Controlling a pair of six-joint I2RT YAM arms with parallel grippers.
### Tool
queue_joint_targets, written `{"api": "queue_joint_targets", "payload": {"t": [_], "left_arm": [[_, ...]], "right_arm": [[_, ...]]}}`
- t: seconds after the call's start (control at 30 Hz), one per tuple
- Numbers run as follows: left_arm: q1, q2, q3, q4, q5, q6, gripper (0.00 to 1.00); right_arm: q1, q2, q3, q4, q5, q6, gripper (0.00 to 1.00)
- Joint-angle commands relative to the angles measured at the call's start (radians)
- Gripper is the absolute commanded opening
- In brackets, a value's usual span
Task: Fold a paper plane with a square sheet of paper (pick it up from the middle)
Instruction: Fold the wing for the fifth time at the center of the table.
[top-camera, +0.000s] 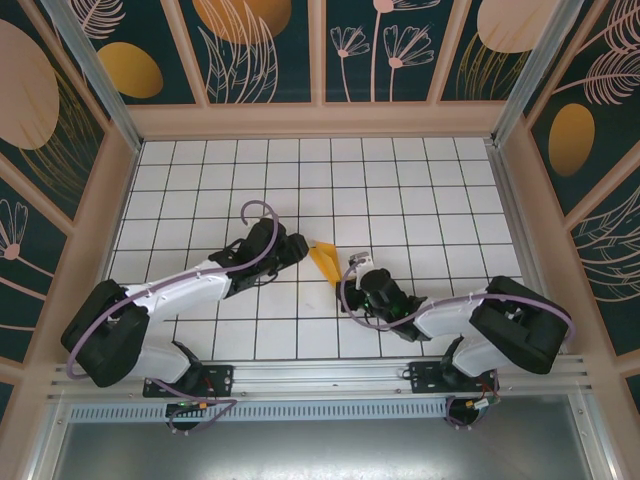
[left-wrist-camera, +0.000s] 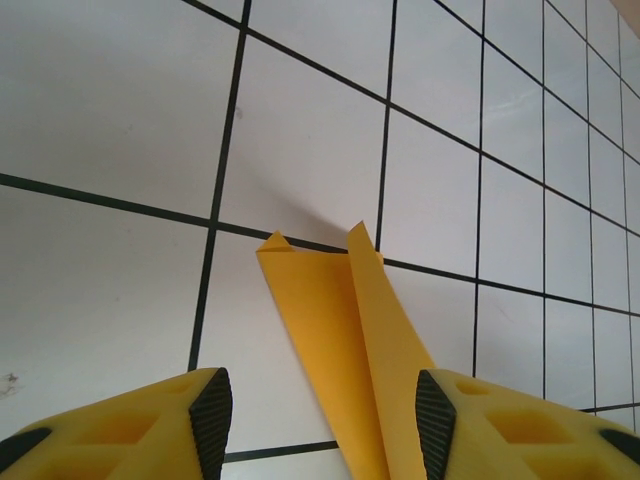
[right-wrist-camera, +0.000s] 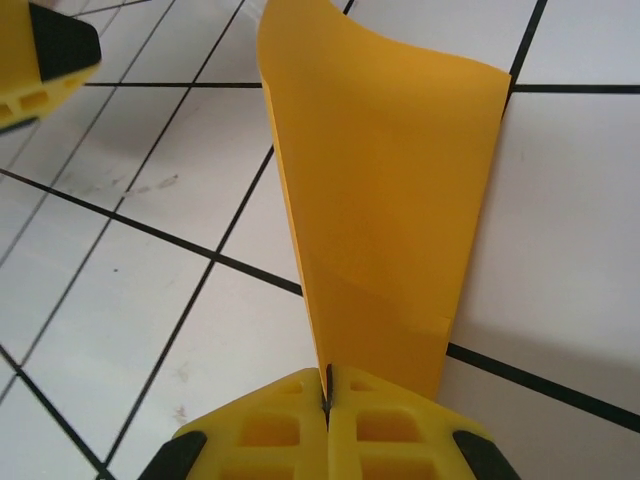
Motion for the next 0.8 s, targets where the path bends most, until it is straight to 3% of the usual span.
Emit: {"api": "queue_joint_targets", "payload": {"t": [0.0,0.37,0.77], "left_arm": [[0.006,-0.005,-0.012,0.018,-0.008,-0.004,0.53],[0.007,0.019,-0.041,0.151,0.111,0.022,0.49],[0.007,0.089,-0.069,0.311,0.287,0.037,0.47]], "right_arm": [[-0.032,0.009,-0.013,0.068,-0.130,0.091,0.00],[-0.149,0.112,-0.025,0.188,-0.360,0.302,0.00],[-0.217,0.184,-0.029,0.212,-0.439,0.423,0.00]]}}
